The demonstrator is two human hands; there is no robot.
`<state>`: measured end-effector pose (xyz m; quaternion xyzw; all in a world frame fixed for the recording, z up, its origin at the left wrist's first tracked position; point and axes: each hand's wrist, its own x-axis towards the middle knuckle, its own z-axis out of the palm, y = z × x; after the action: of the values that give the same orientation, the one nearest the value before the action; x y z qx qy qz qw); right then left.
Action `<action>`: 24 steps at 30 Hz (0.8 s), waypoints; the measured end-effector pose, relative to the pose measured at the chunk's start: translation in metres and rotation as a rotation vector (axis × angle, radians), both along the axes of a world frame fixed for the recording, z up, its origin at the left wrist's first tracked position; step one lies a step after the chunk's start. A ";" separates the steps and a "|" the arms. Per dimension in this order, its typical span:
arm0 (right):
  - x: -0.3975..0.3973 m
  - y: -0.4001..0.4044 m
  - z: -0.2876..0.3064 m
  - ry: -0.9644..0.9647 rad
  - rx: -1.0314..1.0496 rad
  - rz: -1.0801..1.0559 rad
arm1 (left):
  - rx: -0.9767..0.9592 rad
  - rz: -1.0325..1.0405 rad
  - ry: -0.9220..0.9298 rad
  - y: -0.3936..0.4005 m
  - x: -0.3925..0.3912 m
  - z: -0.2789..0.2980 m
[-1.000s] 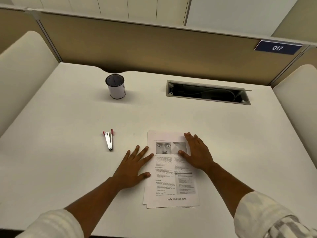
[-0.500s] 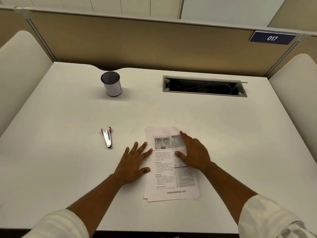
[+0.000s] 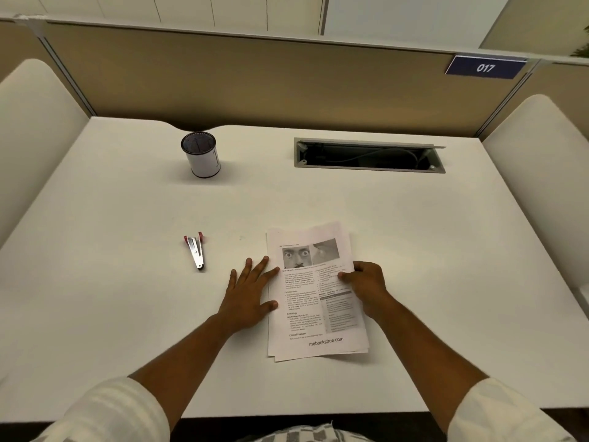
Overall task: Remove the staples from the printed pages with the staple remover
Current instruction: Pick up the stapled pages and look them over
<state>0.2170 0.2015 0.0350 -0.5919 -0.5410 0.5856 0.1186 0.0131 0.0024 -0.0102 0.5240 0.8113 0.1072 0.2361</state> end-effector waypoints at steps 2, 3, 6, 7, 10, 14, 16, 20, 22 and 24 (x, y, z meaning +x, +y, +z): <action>0.001 -0.001 0.005 0.037 0.017 0.006 | 0.111 0.139 -0.141 0.007 0.003 0.008; 0.002 -0.002 0.008 0.064 0.039 0.007 | 0.186 0.251 -0.240 0.012 0.005 0.014; 0.004 -0.001 0.019 0.174 0.045 0.036 | 0.310 0.608 -0.614 0.029 0.003 0.036; 0.005 -0.001 0.023 0.211 0.045 0.054 | 0.328 0.678 -0.758 0.034 0.003 0.043; 0.006 -0.002 0.040 0.328 0.082 0.089 | 0.367 0.709 -0.997 0.043 -0.005 0.065; -0.001 -0.007 0.067 0.460 0.212 0.071 | 0.604 0.616 -0.950 0.046 0.000 0.098; -0.008 -0.010 0.079 0.502 0.318 0.033 | 0.747 0.574 -0.844 0.049 0.007 0.117; -0.020 -0.020 0.090 0.548 0.493 0.012 | 0.945 0.466 -0.676 0.050 0.021 0.136; -0.022 -0.025 0.086 0.527 0.499 0.041 | 0.972 0.435 -0.643 0.045 0.025 0.135; -0.024 -0.029 0.078 0.470 0.481 0.069 | 0.950 0.434 -0.620 0.040 0.026 0.130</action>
<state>0.1934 0.1726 0.1135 -0.3769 -0.6413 0.5654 0.3563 0.0393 0.0425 0.1196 0.3390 0.6563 0.6511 0.1743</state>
